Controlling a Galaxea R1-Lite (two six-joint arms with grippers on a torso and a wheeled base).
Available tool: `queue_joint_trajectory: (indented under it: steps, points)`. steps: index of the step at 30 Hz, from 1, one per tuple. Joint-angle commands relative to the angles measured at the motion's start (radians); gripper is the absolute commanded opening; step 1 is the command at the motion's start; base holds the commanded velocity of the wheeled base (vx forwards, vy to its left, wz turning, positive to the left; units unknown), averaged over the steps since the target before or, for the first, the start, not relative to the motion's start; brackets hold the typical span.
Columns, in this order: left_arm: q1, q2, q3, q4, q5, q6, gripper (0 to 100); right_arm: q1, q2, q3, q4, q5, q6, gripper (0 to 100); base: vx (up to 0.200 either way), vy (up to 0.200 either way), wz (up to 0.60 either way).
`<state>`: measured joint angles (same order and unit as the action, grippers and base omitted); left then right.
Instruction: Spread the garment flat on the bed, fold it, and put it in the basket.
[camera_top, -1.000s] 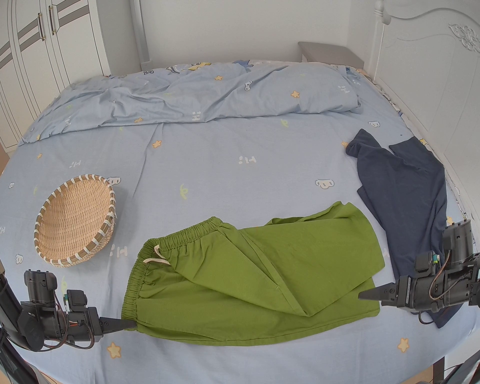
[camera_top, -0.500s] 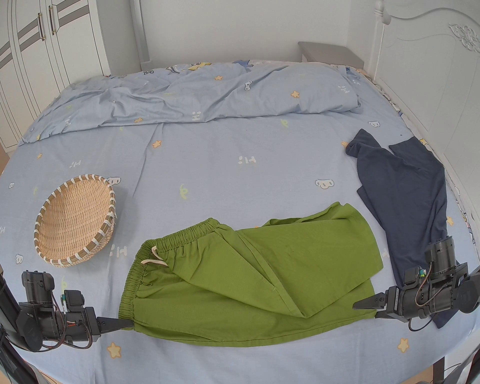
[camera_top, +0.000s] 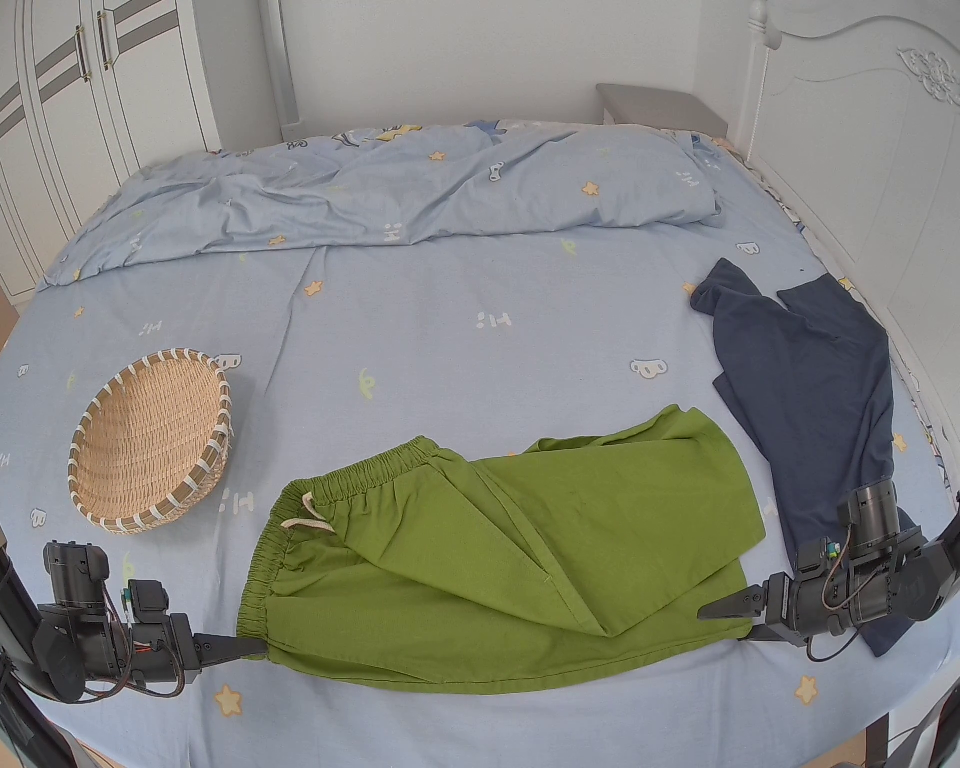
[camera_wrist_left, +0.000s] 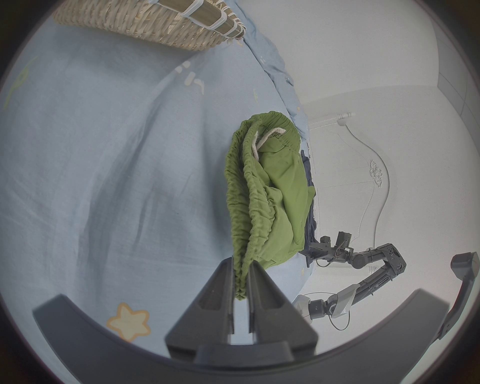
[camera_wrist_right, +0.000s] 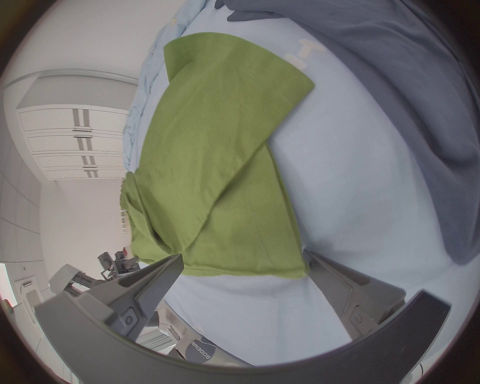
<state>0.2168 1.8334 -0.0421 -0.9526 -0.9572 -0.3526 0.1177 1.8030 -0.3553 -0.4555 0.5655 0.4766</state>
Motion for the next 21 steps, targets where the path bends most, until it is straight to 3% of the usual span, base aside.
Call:
queue_joint_trajectory:
  steps: [1,18,19,21]
  points:
    - [0.001,0.000,0.001,-0.002,0.000,0.000,0,-0.039,0.049,-0.001,-0.051,0.054,0.004,100,0.000,0.000,0.00]
    - [0.001,0.000,0.005,-0.002,0.000,0.000,0,-0.116,0.070,-0.005,-0.072,0.085,-0.001,100,0.000,0.000,0.00]
    - [0.001,0.000,0.005,-0.002,0.000,0.000,0,-0.116,0.070,-0.005,-0.072,0.085,-0.001,0,0.000,0.000,0.00]
    - [0.001,0.000,0.007,-0.002,0.000,0.000,0,-0.116,0.072,-0.007,-0.074,0.085,-0.003,0,0.000,0.000,0.00]
